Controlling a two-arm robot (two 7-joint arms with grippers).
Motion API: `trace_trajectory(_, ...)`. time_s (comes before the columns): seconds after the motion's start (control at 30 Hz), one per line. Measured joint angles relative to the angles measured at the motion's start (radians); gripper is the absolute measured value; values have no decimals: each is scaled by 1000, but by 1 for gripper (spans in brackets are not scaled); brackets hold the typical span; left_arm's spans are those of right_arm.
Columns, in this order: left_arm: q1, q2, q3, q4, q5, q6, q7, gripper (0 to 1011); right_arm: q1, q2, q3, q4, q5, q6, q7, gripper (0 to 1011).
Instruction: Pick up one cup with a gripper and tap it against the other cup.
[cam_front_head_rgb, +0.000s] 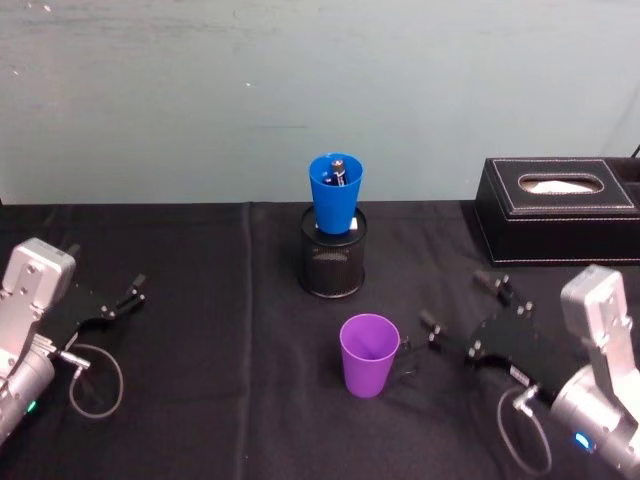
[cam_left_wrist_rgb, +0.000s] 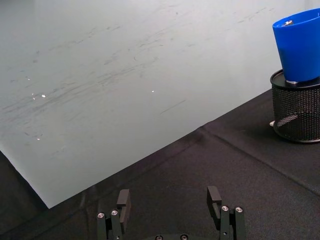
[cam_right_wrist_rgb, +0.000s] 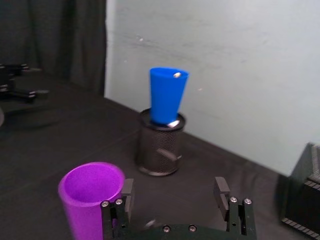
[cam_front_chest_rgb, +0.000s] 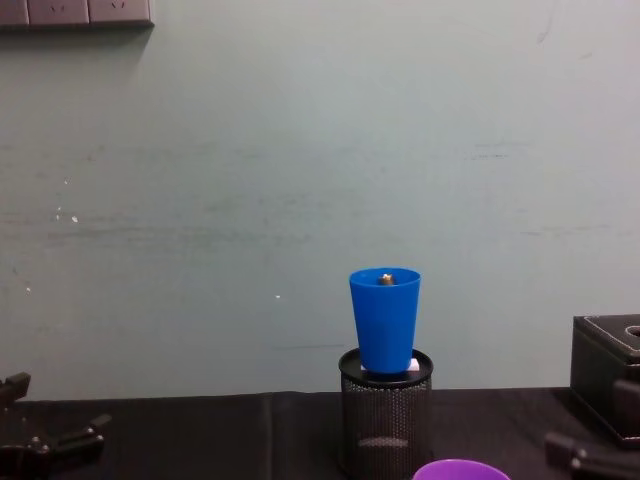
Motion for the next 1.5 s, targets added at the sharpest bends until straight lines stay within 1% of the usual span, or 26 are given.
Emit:
trace_trajectory(0.17, 0, 0, 0, 0, 0, 0, 0, 1000, -40, 6, 5, -15, 22, -3, 41, 1003)
trace_trajectory(0.33, 0, 0, 0, 0, 0, 0, 0, 1000, -50, 5, 4, -12, 32, 0, 82, 1003)
trace_trajectory(0.37, 0, 0, 0, 0, 0, 0, 0, 1000, -48, 0, -1, -4, 34, 2, 98, 1003)
trace_trajectory(0.5, 0, 0, 0, 0, 0, 0, 0, 1000, -31, -15, -13, 18, 33, 4, 129, 1003)
trace_trajectory(0.6, 0, 0, 0, 0, 0, 0, 0, 1000, -4, -39, -26, 52, 27, 6, 163, 1003)
trace_trajectory(0.7, 0, 0, 0, 0, 0, 0, 0, 1000, 15, -57, -32, 77, 20, 6, 184, 1003)
trace_trajectory(0.8, 0, 0, 0, 0, 0, 0, 0, 1000, 26, -69, -35, 93, 14, 5, 196, 1003)
trace_trajectory(0.9, 0, 0, 0, 0, 0, 0, 0, 1000, 45, -90, -40, 120, 8, 2, 219, 1003)
trace_trajectory(0.93, 0, 0, 0, 0, 0, 0, 0, 1000, 45, -90, -40, 120, 8, 2, 219, 1003)
trace_trajectory(1.03, 0, 0, 0, 0, 0, 0, 0, 1000, 60, -111, -45, 146, 3, -2, 240, 1003)
trace_trajectory(1.3, 0, 0, 0, 0, 0, 0, 0, 1000, 77, -144, -48, 173, -13, -5, 272, 1003)
trace_trajectory(1.5, 0, 0, 0, 0, 0, 0, 0, 1000, 83, -161, -44, 187, -21, -8, 288, 1003)
